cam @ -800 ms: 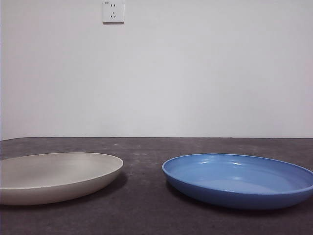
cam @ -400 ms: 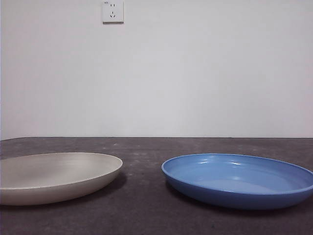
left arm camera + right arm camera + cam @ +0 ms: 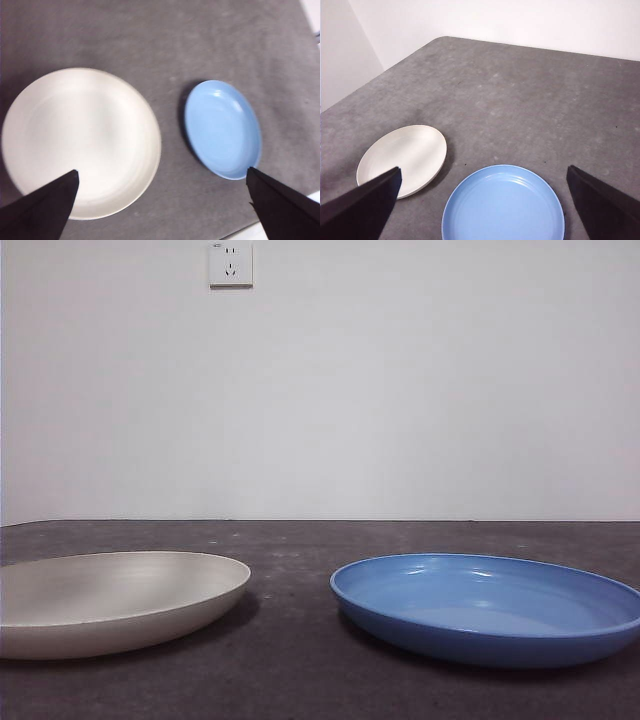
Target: Pick up the white plate, put it on the blue plate, put it on desk
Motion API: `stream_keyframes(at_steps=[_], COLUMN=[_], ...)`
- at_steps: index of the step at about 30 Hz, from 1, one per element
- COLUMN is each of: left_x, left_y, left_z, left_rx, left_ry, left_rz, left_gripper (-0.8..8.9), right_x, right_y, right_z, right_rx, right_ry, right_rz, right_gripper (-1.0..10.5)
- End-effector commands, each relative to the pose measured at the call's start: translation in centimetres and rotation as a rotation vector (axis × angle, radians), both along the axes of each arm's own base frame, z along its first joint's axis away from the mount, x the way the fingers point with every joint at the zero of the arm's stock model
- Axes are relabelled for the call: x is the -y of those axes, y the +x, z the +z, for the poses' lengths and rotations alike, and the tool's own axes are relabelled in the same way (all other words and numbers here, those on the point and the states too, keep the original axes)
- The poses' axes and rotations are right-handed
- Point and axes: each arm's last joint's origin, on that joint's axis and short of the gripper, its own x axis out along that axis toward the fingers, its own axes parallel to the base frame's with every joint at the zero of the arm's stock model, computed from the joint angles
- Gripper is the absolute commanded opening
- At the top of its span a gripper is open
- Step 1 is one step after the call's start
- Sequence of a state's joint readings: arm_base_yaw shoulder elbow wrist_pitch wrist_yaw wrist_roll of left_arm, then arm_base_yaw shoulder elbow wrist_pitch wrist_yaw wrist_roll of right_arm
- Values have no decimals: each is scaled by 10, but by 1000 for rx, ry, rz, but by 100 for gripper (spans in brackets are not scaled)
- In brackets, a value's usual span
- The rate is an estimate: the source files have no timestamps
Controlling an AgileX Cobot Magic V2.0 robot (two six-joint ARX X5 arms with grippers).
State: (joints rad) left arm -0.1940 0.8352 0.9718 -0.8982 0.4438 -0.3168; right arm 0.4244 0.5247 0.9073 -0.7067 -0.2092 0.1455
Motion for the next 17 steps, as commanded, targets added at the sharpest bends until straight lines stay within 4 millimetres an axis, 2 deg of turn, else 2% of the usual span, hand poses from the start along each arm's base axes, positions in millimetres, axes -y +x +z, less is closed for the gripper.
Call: stream_keyframes(at_steps=[1,9,17], left_x=[-3,-17,-36], left_y=[13,51,87], left_z=[-1,-28,-62], left_rx=[-43,-203,-345], left_ry=[12,-10,19], left_rz=[23,54,100], left_gripper=[659,658,657], right_x=[0,0,0], right_y=[-1,-2,-2], right_z=[5,4,4], right_rx=[14,1,-1], right_ry=[13,6,5], right_rz=[7,7,7], right_gripper=[608,608,608])
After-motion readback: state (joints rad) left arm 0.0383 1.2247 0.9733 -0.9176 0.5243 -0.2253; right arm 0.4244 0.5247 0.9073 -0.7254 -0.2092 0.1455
